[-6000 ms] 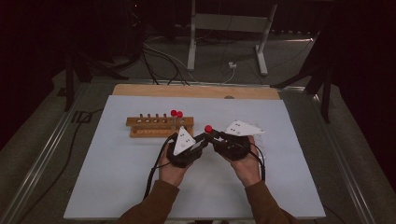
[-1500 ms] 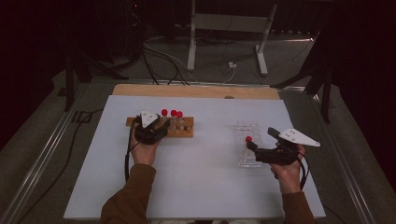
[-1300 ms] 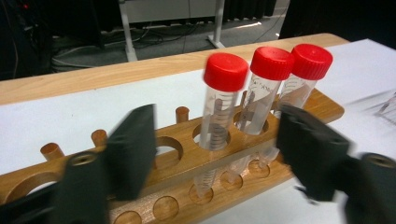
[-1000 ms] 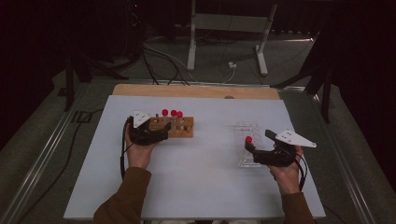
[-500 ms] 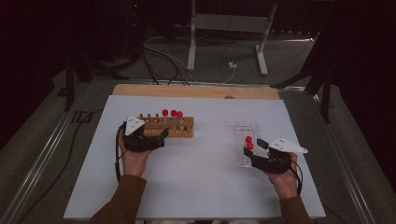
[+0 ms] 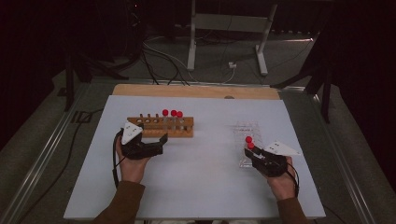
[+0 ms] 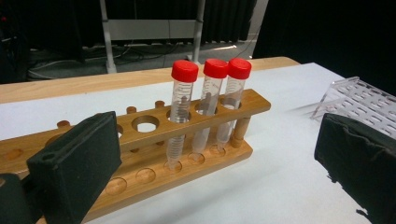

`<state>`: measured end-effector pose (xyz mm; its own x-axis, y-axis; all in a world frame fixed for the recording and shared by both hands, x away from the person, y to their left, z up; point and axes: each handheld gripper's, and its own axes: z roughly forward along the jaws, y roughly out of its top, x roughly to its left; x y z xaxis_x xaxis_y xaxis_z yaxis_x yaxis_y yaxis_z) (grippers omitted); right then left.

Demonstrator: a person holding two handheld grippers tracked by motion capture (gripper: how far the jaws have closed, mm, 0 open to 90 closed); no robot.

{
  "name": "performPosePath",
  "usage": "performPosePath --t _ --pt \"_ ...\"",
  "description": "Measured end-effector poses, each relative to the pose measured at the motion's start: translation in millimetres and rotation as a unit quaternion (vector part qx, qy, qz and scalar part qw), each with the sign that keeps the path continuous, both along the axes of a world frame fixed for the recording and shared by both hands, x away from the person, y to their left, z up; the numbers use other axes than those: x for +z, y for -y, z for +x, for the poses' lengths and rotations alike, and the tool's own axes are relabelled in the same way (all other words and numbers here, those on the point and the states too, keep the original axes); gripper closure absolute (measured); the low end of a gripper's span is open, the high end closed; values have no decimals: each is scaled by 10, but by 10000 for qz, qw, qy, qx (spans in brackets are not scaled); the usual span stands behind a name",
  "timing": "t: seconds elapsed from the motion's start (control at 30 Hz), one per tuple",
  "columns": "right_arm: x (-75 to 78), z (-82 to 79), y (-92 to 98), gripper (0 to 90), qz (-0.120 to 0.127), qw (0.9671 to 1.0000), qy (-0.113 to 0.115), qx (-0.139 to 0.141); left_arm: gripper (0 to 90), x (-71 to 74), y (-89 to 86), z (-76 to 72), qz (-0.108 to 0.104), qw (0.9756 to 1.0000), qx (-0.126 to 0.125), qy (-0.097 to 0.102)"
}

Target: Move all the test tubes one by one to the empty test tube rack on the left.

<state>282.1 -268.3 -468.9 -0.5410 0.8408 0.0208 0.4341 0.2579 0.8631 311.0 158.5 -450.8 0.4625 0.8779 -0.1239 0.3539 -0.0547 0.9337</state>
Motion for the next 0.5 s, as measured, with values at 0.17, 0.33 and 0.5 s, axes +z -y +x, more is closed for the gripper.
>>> performPosePath --t 0.17,0.33,0.5 --pt "-1 -6 -14 735 -12 10000 21 15 13 17 23 -34 22 10000 -46 37" --pt "3 -6 -16 741 8 10000 7 18 13 26 12 -74 6 9999 -70 74" --pt "32 -12 -22 742 22 10000 43 27 13 26 -16 -92 6 9999 -48 91"
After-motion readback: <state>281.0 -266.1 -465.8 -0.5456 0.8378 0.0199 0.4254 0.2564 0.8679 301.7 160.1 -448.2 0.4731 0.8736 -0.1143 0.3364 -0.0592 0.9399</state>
